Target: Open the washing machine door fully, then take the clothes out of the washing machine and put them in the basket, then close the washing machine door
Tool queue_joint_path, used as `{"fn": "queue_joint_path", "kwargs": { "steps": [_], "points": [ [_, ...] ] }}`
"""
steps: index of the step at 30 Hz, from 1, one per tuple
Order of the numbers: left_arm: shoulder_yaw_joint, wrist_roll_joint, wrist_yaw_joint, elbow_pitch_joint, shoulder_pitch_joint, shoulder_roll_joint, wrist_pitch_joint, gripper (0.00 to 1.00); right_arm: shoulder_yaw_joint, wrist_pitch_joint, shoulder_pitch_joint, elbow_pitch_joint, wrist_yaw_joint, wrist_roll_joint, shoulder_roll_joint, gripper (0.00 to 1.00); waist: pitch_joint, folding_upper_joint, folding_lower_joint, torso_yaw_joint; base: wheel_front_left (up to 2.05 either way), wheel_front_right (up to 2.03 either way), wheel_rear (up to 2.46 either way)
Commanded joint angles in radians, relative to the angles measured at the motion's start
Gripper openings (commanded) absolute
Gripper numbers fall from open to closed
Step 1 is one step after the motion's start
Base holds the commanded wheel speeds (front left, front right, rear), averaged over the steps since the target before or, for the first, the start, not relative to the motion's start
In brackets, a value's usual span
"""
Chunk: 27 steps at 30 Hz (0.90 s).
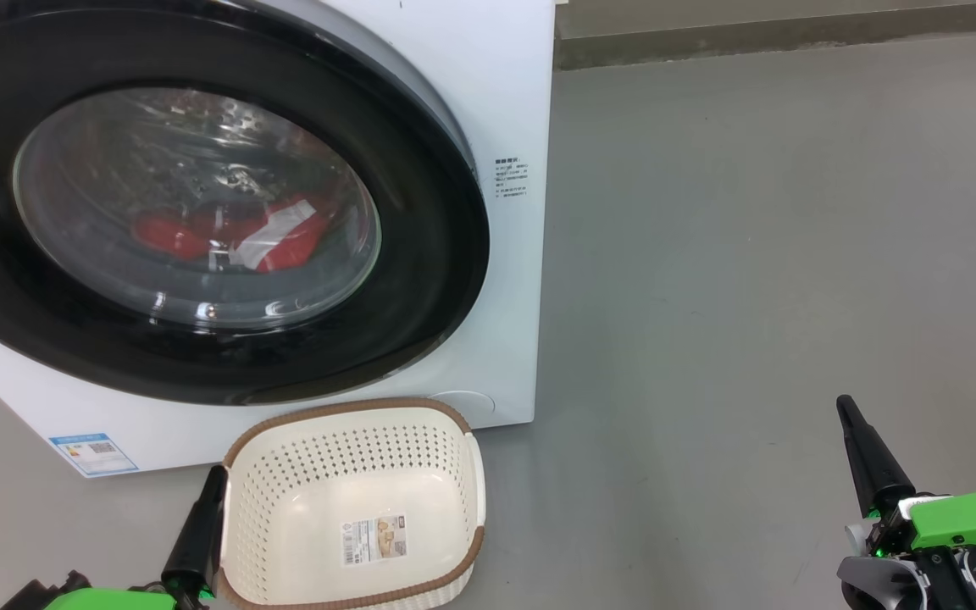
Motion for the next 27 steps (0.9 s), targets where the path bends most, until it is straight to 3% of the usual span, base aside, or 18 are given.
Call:
{"fn": "queue_joint_path", "kwargs": {
  "steps": [1, 27],
  "points": [
    [0.035, 0.008, -0.007, -0.019, -0.039, 0.014, 0.005, 0.0, 0.017, 0.004, -0.04, -0.029, 0.012, -0.005, -0.009, 0.0, 0.0, 0.0, 0.0, 0.0, 0.0, 0.0, 0.0],
    [0.043, 0.014, -0.007, -0.019, -0.04, 0.009, 0.011, 0.0, 0.01, 0.009, -0.041, -0.028, 0.012, -0.01, -0.004, 0.0, 0.0, 0.0, 0.0, 0.0, 0.0, 0.0, 0.0]
  ]
}}
